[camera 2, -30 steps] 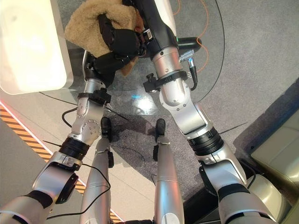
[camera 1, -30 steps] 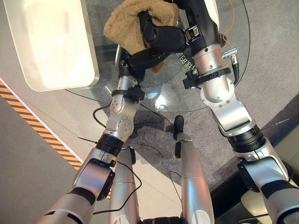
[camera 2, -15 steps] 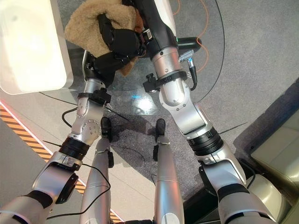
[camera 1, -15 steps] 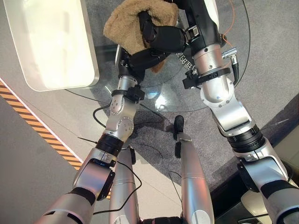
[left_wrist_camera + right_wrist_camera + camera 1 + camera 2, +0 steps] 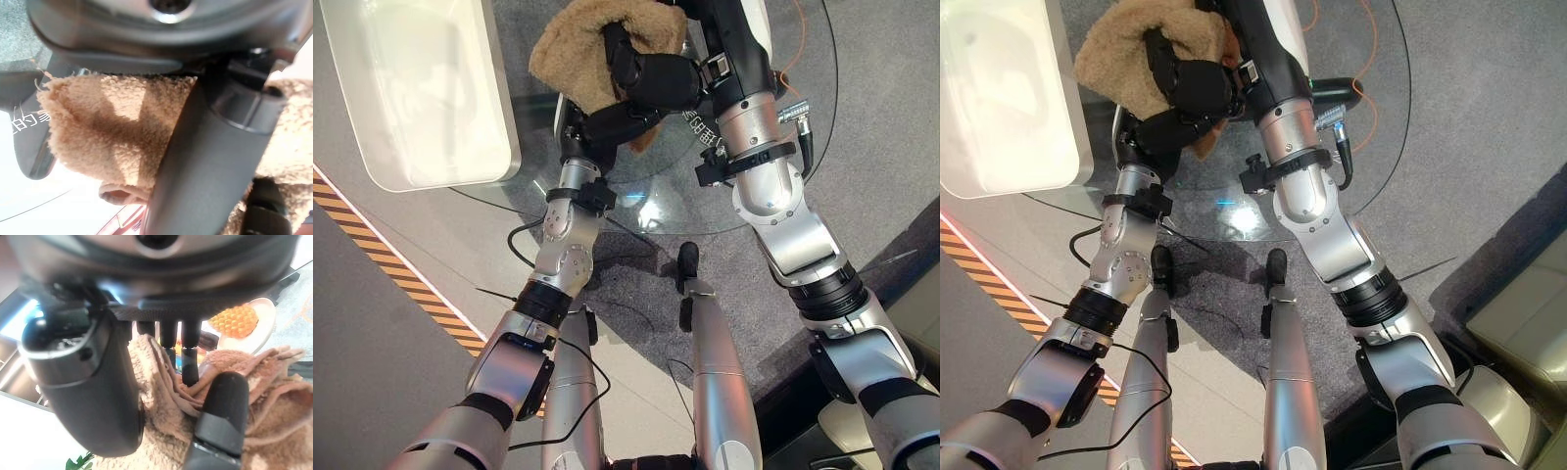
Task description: Wipe the table with a cloth and put it in the basket.
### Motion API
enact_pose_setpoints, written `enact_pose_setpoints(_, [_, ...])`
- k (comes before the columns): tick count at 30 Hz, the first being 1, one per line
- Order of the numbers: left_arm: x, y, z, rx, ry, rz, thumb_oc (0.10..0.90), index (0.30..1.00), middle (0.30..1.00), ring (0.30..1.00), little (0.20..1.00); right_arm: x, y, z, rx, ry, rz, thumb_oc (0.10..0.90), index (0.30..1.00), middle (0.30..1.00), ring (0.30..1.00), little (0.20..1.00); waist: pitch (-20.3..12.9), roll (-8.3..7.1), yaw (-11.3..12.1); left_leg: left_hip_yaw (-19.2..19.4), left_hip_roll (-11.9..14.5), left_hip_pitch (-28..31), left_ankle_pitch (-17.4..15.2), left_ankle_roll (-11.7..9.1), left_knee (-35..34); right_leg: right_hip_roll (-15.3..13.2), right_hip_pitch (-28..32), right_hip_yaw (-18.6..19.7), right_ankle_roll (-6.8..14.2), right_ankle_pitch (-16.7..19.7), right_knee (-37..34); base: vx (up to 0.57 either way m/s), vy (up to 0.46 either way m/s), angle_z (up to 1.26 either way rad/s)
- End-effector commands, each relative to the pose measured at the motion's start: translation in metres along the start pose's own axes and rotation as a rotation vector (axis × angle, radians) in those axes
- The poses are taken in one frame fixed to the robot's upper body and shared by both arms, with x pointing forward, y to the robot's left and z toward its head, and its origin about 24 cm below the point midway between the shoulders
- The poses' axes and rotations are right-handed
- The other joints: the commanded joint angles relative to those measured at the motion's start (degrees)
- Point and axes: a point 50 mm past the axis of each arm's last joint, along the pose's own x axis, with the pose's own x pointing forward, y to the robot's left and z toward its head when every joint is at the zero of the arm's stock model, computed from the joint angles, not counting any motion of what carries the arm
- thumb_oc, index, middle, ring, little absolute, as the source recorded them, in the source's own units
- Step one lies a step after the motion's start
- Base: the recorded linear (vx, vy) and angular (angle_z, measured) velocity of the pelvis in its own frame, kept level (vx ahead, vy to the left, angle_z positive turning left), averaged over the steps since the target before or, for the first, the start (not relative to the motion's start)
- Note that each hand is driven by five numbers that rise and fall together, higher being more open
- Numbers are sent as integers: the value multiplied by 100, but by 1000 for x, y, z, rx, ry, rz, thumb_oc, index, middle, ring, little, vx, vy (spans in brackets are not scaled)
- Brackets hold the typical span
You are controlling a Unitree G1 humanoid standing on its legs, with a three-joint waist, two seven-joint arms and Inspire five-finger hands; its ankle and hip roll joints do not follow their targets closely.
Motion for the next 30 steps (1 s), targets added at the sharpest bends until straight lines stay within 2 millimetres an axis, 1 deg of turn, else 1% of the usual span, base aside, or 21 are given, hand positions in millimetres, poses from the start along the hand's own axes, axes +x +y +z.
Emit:
enact_pose_setpoints(1, [23,-51,41,-21,-225,-239,100,300,300,300,200,19,-35,78,134,-386,-213,800,900,900,900,900,-148,-228,119,428,-591,242,-600,570,150,862,519,-114,-306,52,-766,0,0,0])
enact_pose_setpoints(30, [23,-48,41,-17,-231,-229,100,300,300,300,200,19,-35,76,140,-377,-223,800,900,900,900,900,-148,-229,123,429,-587,201,-621,567,180,856,489,-126,-308,52,-766,0,0,0])
